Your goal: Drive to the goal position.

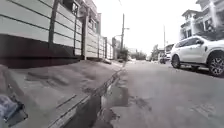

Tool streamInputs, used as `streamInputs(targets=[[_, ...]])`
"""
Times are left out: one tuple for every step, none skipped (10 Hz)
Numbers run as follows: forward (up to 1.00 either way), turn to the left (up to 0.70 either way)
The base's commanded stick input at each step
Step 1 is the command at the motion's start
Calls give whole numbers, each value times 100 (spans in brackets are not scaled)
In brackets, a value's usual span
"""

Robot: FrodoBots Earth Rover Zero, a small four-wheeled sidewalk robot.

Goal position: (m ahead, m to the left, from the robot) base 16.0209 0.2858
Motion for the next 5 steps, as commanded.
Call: streamInputs(targets=[[100,-38],[100,-38],[100,-38],[100,-38],[100,-26]])
